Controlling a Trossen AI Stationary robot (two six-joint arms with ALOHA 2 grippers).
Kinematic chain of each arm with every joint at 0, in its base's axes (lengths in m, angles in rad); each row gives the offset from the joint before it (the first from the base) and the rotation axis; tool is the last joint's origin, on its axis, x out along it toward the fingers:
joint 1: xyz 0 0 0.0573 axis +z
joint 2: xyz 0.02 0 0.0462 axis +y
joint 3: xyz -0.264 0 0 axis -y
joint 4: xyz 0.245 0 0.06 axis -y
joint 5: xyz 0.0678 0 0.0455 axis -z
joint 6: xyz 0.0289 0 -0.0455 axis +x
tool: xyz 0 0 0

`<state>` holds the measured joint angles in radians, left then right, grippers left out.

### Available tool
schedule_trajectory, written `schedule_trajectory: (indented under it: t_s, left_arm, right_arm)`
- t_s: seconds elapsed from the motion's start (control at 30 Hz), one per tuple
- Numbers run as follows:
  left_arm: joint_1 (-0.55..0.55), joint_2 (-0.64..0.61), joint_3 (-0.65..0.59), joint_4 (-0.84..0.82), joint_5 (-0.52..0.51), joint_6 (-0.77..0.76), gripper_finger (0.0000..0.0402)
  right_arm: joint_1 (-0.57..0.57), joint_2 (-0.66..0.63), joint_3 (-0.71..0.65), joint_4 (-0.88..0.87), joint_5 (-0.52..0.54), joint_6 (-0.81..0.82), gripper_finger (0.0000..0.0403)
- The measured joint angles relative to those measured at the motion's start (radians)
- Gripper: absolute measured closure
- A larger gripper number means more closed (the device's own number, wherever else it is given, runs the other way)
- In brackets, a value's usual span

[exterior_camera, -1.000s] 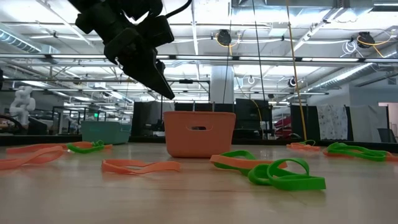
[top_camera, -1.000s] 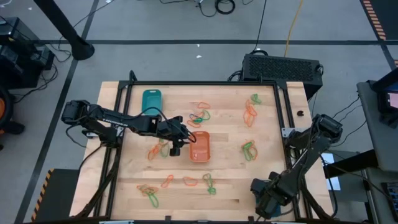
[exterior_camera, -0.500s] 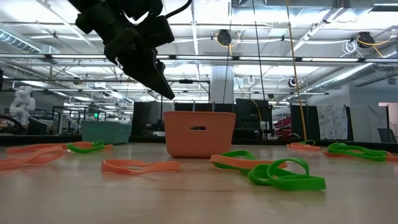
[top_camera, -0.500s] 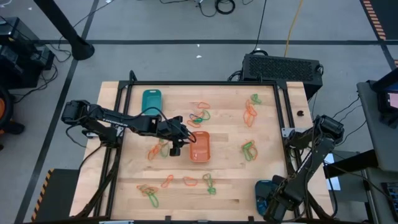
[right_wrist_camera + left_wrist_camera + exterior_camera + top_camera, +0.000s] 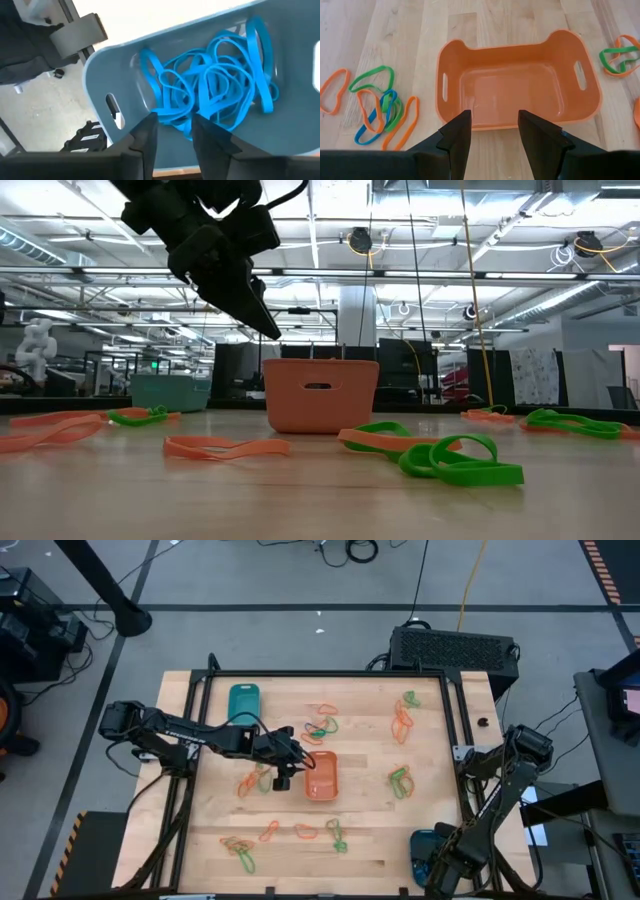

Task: Sort rubber bands into baskets
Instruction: Put the blue rubber band into the blue bin

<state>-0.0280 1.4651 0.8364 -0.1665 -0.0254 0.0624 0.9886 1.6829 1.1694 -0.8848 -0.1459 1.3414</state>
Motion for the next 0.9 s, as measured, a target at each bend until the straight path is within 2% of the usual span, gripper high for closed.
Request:
schedule_trajectory:
  t_s: [0.23,0.43,0.67,0.73,0.9]
  left_arm:
    - [0.003,0.000,0.000,0.000,0.000,0.005,0.0230]
    - [0.026,0.000,0.000,0.001,0.000,0.005,0.0230]
    - [0.068,0.000,0.000,0.004,0.038,0.005,0.0230]
    - [0.084,0.000,0.000,0.009,0.054,0.011,0.0230]
    - [0.139,0.000,0.004,0.027,0.115,0.026,0.0230]
  right_arm:
    - [0.000,-0.045,0.000,-0.022,0.002,-0.052,0.0310]
    - [0.000,-0.123,0.000,-0.117,0.121,-0.053,0.0326]
    - [0.000,-0.161,0.000,-0.184,0.159,-0.102,0.0335]
    - [0.000,-0.163,0.000,-0.196,0.234,-0.137,0.0337]
    - [-0.007,-0.167,0.000,-0.154,0.501,-0.252,0.0337]
